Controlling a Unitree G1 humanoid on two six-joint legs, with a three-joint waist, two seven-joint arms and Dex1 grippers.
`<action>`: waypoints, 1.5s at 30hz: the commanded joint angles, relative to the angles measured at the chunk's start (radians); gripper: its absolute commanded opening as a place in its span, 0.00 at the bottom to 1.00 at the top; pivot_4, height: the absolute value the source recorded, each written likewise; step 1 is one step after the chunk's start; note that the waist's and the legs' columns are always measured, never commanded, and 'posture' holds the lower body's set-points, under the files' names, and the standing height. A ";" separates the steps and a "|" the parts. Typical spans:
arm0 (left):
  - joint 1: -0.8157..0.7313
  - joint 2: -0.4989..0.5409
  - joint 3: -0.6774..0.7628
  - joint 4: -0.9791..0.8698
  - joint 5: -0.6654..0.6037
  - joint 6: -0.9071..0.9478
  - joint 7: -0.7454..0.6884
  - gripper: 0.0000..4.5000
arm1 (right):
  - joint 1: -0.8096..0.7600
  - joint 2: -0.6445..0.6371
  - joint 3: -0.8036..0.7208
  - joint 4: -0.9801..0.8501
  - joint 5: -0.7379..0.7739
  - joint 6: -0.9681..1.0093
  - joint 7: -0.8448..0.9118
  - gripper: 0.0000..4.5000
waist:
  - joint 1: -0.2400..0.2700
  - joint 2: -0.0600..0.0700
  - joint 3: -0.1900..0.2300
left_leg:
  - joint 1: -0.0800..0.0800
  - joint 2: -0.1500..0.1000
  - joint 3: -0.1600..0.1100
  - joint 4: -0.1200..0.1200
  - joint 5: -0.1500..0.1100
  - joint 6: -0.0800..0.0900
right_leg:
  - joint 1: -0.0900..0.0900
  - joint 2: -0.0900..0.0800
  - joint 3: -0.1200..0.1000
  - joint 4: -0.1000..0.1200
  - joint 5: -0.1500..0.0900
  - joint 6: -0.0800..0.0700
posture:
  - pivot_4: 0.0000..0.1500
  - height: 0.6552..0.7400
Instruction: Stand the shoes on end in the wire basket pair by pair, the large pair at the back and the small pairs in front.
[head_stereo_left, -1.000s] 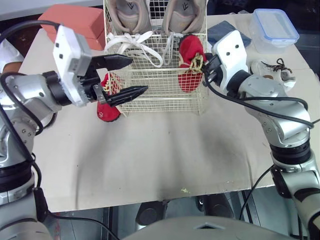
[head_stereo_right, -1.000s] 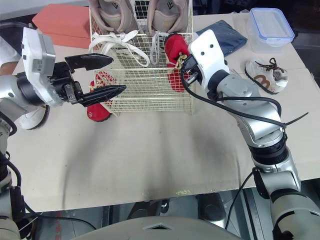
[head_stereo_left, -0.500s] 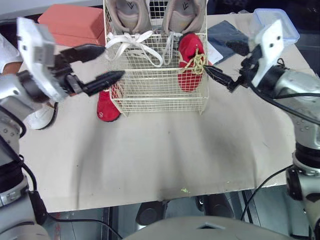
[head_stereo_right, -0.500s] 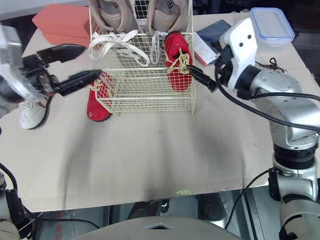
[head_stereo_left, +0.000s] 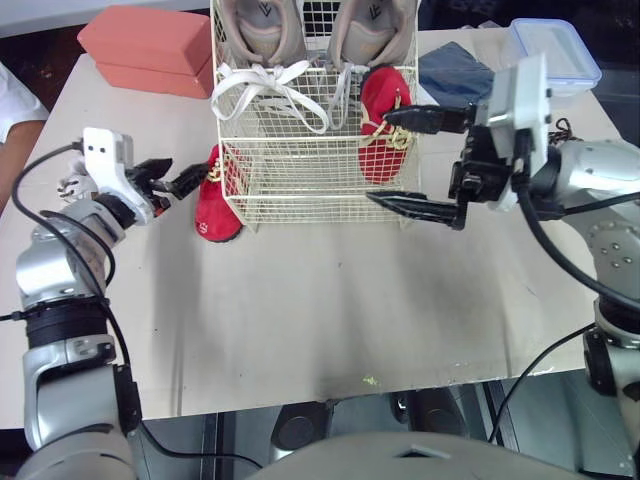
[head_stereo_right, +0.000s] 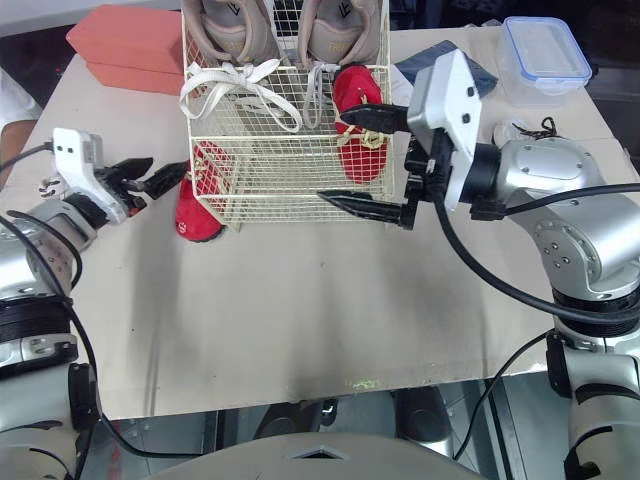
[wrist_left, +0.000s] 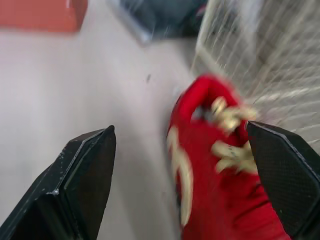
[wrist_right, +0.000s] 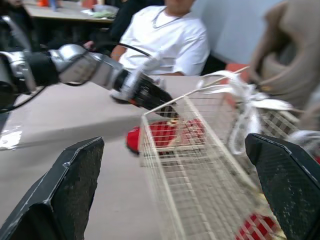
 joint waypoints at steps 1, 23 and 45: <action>-0.031 -0.005 0.002 0.018 0.000 0.040 -0.004 1.00 | -0.047 0.017 0.011 -0.025 -0.008 -0.001 -0.039 0.99 | -0.001 0.000 0.000 | 0.000 0.000 0.000 0.000 0.000 0.000 | 0.000 0.000 0.000 0.000 0.000 0.000 | 1.00 1.00; -0.022 -0.075 0.144 -0.123 -0.021 -0.076 0.109 0.01 | -0.058 0.031 0.028 -0.002 -0.048 -0.010 -0.063 1.00 | -0.002 -0.001 0.000 | 0.000 -0.001 0.000 0.000 0.000 0.000 | -0.001 -0.001 0.000 0.001 0.000 0.000 | 1.00 1.00; -0.225 -0.348 0.070 -0.575 -0.039 -0.505 0.265 0.01 | -0.156 0.240 -0.098 0.155 0.039 0.016 -0.278 1.00 | -0.006 -0.005 -0.001 | 0.000 -0.001 0.000 0.001 0.001 -0.001 | 0.000 -0.001 -0.001 0.001 0.000 0.000 | 1.00 1.00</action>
